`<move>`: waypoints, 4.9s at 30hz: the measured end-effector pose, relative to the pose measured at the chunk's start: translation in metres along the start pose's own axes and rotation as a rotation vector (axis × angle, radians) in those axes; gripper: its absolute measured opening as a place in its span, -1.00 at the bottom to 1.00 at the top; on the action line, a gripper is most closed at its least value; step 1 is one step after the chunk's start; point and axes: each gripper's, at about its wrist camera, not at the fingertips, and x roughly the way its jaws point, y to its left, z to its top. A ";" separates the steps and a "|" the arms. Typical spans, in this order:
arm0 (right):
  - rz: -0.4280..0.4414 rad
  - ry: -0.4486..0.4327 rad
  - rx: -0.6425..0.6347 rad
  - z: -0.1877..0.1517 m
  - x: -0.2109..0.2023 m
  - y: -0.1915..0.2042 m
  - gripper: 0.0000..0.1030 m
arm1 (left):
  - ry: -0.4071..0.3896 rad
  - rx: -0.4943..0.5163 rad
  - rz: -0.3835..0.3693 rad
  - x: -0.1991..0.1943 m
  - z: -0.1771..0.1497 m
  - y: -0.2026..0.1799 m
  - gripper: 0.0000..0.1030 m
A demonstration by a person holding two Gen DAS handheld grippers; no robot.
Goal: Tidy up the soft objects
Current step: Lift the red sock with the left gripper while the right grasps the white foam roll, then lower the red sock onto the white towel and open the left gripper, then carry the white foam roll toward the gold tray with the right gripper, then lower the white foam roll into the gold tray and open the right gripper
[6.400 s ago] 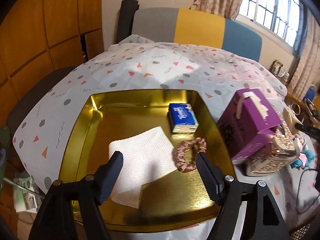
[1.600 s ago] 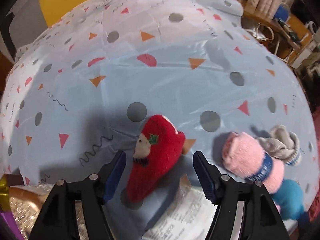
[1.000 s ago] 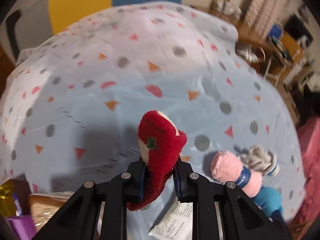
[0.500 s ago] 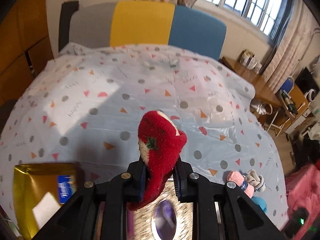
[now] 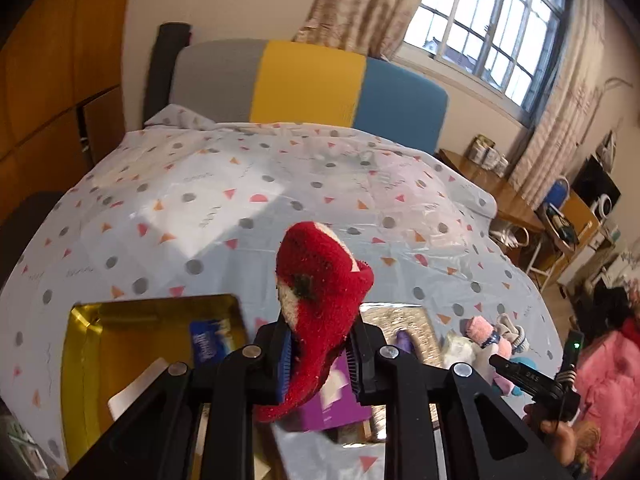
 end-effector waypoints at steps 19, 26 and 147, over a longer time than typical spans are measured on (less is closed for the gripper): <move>-0.224 0.067 -0.185 -0.017 0.020 0.016 -0.53 | 0.098 -0.276 0.218 0.026 -0.071 0.168 -0.54; -0.240 0.070 -0.210 -0.014 0.026 0.020 -0.53 | 0.166 -0.326 0.178 0.053 -0.077 0.198 -0.39; 0.260 0.044 -0.972 -0.216 -0.005 0.328 0.00 | -0.018 -0.144 0.382 -0.048 -0.175 0.150 1.00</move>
